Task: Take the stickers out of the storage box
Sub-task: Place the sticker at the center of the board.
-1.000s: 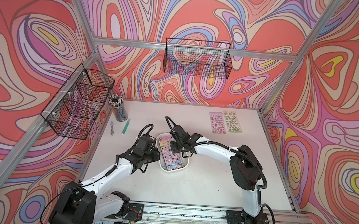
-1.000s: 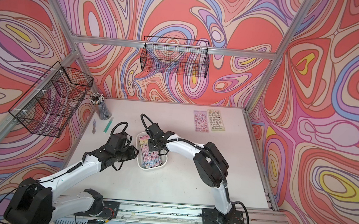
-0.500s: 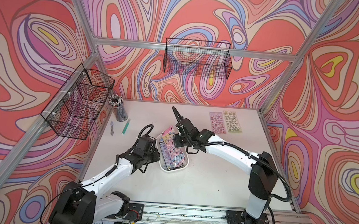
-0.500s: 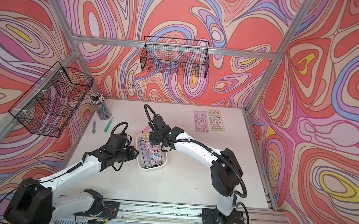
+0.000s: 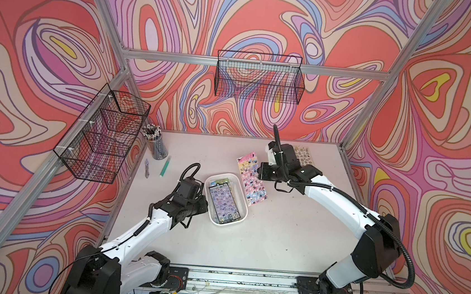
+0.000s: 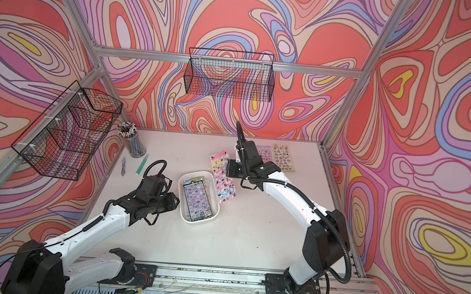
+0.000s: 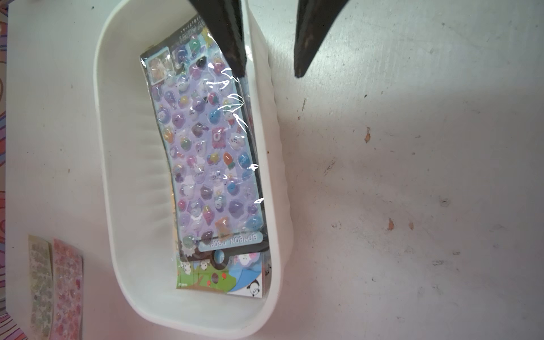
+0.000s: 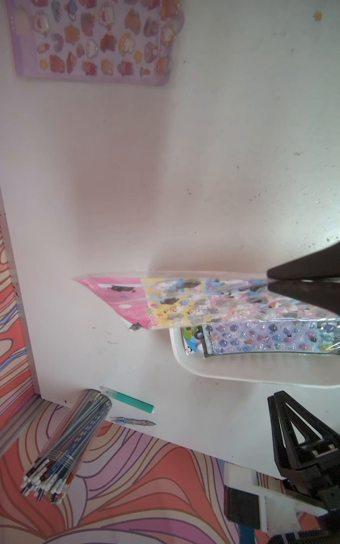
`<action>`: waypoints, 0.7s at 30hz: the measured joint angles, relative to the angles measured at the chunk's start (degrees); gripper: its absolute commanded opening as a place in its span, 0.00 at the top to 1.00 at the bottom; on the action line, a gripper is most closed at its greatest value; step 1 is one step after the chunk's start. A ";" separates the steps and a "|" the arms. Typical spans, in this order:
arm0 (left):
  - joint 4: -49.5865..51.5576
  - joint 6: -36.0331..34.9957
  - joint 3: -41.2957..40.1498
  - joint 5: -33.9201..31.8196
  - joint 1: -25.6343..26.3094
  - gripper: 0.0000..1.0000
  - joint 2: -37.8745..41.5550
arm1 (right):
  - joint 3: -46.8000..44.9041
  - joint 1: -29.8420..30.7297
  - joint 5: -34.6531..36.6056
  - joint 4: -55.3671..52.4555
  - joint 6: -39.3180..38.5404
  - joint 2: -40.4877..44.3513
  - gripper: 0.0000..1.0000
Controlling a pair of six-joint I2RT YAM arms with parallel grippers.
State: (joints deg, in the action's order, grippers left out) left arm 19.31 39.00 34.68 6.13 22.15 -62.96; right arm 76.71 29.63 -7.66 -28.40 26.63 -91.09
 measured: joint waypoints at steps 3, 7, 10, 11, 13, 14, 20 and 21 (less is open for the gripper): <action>1.20 -0.22 0.48 -0.20 0.00 0.67 0.04 | -2.93 -5.03 -3.74 2.16 -0.09 0.02 1.00; 2.43 -0.46 1.44 -0.17 0.00 0.67 0.72 | -5.57 -11.47 -10.21 6.16 -0.66 -1.62 1.00; 2.95 -0.46 2.12 -0.13 0.00 0.66 1.77 | -5.25 -15.23 -13.73 9.53 -1.09 -5.11 1.00; 3.10 -0.50 2.25 -0.15 0.00 0.67 2.12 | -5.01 -16.04 -14.53 10.32 -1.09 -6.34 1.00; 3.69 -0.83 2.47 -0.15 0.00 0.66 2.58 | -3.98 -17.22 -15.93 11.72 -1.07 -8.98 1.00; 4.00 -0.92 2.58 -0.13 0.00 0.66 2.75 | -3.10 -17.64 -16.52 12.31 -1.07 -10.51 1.00; 5.92 -1.92 3.48 -0.15 0.00 0.66 3.96 | 4.66 -18.82 -18.99 15.10 -0.76 -19.47 1.00; 6.27 -1.97 3.61 -0.15 0.00 0.66 4.20 | 6.08 -18.95 -19.26 15.34 -0.68 -20.76 1.00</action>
State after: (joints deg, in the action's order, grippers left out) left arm 25.58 37.04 38.28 5.98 22.15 -58.76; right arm 82.78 10.68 -26.92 -13.06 25.96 -111.85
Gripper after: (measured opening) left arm 0.342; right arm 0.048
